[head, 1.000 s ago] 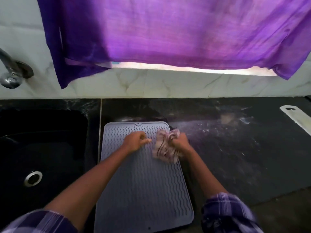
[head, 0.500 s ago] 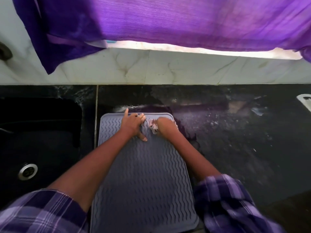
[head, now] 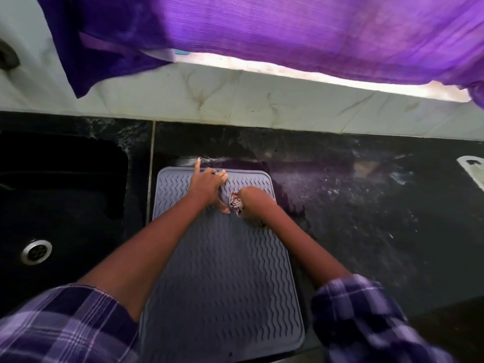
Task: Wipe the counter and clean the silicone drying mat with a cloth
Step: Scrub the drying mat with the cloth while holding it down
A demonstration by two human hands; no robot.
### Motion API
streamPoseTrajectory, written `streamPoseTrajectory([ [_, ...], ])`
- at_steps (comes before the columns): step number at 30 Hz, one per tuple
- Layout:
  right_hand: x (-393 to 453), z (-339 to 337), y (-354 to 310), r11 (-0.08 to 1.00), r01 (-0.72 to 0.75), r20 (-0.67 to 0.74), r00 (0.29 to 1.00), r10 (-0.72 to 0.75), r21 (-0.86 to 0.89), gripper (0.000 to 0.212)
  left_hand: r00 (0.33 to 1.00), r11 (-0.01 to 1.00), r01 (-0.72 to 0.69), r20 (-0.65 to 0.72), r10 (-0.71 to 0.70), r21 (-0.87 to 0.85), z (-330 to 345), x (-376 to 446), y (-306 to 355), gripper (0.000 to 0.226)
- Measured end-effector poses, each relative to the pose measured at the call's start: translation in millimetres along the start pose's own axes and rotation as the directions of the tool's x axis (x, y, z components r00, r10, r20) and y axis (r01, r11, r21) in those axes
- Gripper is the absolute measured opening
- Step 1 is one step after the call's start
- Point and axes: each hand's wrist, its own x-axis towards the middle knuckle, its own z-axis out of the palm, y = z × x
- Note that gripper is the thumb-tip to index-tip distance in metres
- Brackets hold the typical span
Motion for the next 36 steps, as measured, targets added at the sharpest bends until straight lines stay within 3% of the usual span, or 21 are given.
streamPoseTrajectory([
  [2,9,-21,3,0.999,-0.010,0.119,0.993,0.014,-0.034,0.035,1.000,0.999,0.014,-0.018,-0.014,-0.029,4,-1,-6,0.108],
  [3,15,-34,4,0.998,-0.035,0.094,0.995,0.039,-0.048,0.029,0.999,0.998,0.023,-0.030,-0.024,-0.052,7,-1,-10,0.109],
  [6,29,-46,13,0.997,-0.075,-0.188,0.980,0.068,-0.033,0.018,1.000,0.999,0.003,-0.008,-0.003,-0.053,6,-2,-3,0.110],
  [8,30,-36,11,0.995,-0.076,-0.210,0.976,0.061,-0.066,0.026,1.000,0.999,0.017,-0.006,-0.017,-0.037,3,-2,1,0.112],
  [12,-1,-5,10,0.998,-0.043,-0.003,0.999,0.043,0.039,0.037,1.000,1.000,0.015,0.022,-0.015,-0.009,2,-1,2,0.112],
  [16,-28,-12,21,0.998,-0.042,0.231,0.972,0.050,-0.042,0.034,0.999,1.000,0.006,0.034,-0.005,-0.018,-1,-2,4,0.111],
  [18,-20,-33,25,0.995,-0.097,0.148,0.984,0.100,-0.022,0.022,0.999,1.000,-0.007,0.047,0.007,-0.010,-4,-3,5,0.111],
  [19,-12,-41,27,0.992,-0.130,0.024,0.991,0.130,0.003,0.014,0.999,1.000,-0.007,0.047,0.008,-0.008,-4,-3,5,0.112],
  [21,6,-45,25,0.991,-0.131,-0.190,0.973,0.133,0.025,0.015,0.998,1.000,-0.001,0.069,0.002,-0.017,-8,-4,5,0.115],
  [22,11,-38,20,0.994,-0.111,-0.202,0.973,0.108,-0.001,0.021,0.996,1.000,0.003,0.089,-0.001,-0.017,-10,-6,6,0.118],
  [27,-16,11,8,0.998,-0.023,-0.061,0.998,0.020,-0.057,0.030,0.992,0.999,0.023,0.121,-0.028,0.045,-13,-6,11,0.124],
  [30,-44,5,16,1.000,0.013,0.206,0.979,-0.008,-0.019,0.034,0.994,1.000,0.017,0.106,-0.019,0.019,-11,-6,10,0.125],
  [32,-43,-12,24,0.998,-0.063,0.280,0.958,0.064,-0.016,0.032,0.994,1.000,0.021,0.110,-0.023,0.020,-11,-8,10,0.125],
  [33,-37,-21,27,0.994,-0.106,0.227,0.969,0.102,0.008,0.027,0.994,1.000,0.022,0.109,-0.024,0.019,-11,-7,10,0.126],
  [36,-9,-29,21,0.980,-0.164,-0.106,0.979,0.176,0.112,0.016,0.994,0.999,0.034,0.101,-0.035,0.005,-11,-6,10,0.125],
])
